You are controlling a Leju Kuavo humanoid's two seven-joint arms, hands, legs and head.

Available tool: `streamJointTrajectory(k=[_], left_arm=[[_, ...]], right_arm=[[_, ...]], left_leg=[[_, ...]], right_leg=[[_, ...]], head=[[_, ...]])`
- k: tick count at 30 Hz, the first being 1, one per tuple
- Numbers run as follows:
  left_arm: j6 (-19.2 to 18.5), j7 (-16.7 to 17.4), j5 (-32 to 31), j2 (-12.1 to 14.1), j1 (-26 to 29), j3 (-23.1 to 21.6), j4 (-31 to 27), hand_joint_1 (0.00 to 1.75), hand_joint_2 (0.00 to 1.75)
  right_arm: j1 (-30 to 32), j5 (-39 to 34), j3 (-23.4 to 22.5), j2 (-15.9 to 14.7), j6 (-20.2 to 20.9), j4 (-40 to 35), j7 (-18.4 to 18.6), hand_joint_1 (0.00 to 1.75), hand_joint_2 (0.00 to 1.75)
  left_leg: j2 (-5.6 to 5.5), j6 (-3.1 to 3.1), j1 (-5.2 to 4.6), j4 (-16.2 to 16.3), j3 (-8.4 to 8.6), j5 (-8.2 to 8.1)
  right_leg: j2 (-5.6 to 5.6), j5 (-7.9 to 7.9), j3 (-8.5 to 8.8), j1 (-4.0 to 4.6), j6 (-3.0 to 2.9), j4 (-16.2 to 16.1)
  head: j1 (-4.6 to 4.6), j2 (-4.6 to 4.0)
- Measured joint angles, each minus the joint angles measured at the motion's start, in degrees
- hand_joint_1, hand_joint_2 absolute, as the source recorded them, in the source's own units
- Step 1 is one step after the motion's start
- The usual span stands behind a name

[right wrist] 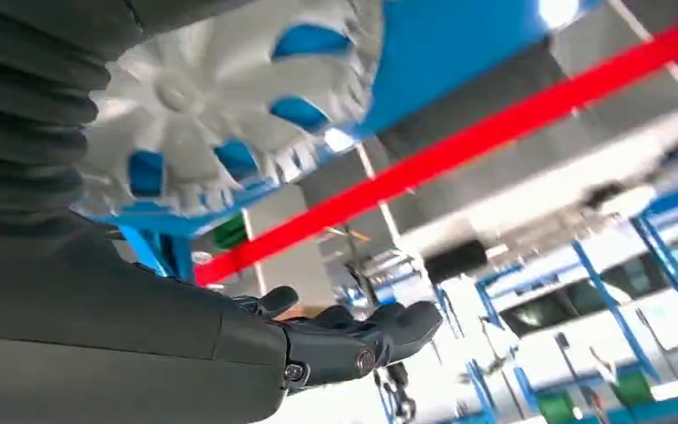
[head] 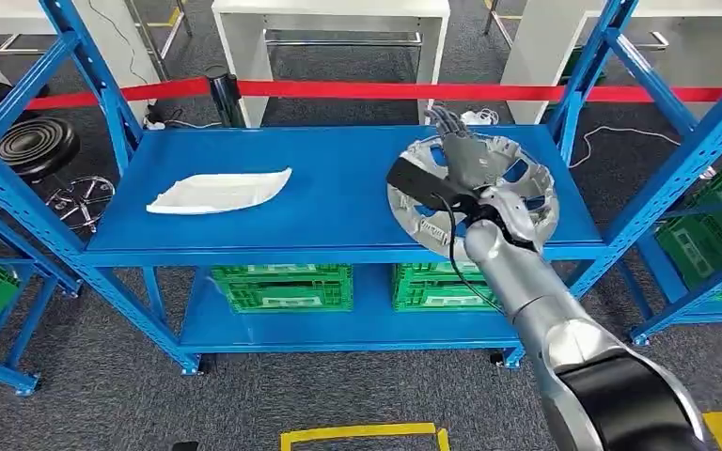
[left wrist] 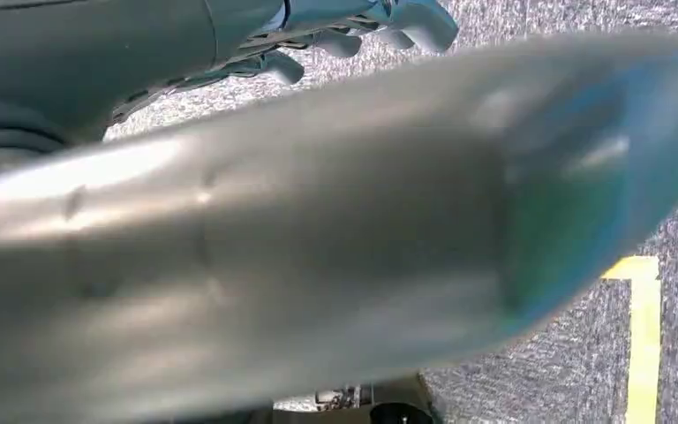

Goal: Take the parts from the cabinet and place them on the table.

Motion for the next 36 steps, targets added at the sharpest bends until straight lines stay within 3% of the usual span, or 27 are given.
streamJointTrajectory(k=[6,10,15,16,30,36], left_arm=[[0.0,0.1,0.0,-0.2,0.0,0.0,0.0,0.0,0.0],[-0.3,0.3,0.0,-0.3,0.0,0.0,0.0,0.0,0.0],[-0.3,1.7,-0.8,-0.5,0.0,0.0,0.0,0.0,0.0],[-0.3,1.7,-0.9,-0.5,-0.1,0.0,0.0,0.0,0.0],[-0.3,2.5,-1.1,-0.5,-1.1,-0.2,0.0,0.0,0.0],[-0.8,0.8,6.7,-0.7,-1.1,3.4,0.0,0.0,0.0]], right_arm=[[0.1,0.7,0.4,0.3,-0.4,1.9,0.4,0.0,1.75],[0.3,5.2,2.4,0.3,-2.0,3.0,4.6,0.0,1.75],[2.4,6.6,4.0,1.3,-3.8,4.0,4.5,0.0,1.75],[2.8,6.4,4.1,1.5,-3.7,4.2,4.2,0.0,0.0],[5.1,6.0,4.2,2.0,-2.2,5.9,4.5,0.0,0.0],[5.1,8.2,4.2,2.1,-0.7,6.3,6.6,0.0,0.0]], left_leg=[[0.0,0.0,0.0,0.0,0.0,0.0],[0.02,-0.01,0.0,0.0,0.01,-0.01],[0.02,-0.02,0.0,0.0,0.0,-0.01],[0.02,-0.02,0.0,0.0,0.0,-0.01],[0.03,-0.02,0.0,0.0,0.0,-0.01],[0.03,-0.04,0.0,-0.1,0.0,-0.02]], right_leg=[[0.0,0.0,0.0,0.0,0.0,0.0],[0.01,0.0,-0.01,0.0,0.0,0.0],[0.02,-0.03,-0.03,0.0,-0.04,0.0],[0.02,-0.03,-0.02,0.0,-0.05,0.0],[0.03,-0.04,-0.05,0.0,-0.06,0.0],[0.04,-0.04,-0.05,0.0,-0.07,0.0]], head=[[0.0,-0.02],[0.0,-0.02],[-0.02,-0.02],[-0.02,-0.02],[-0.02,-0.02],[0.0,-0.02]])
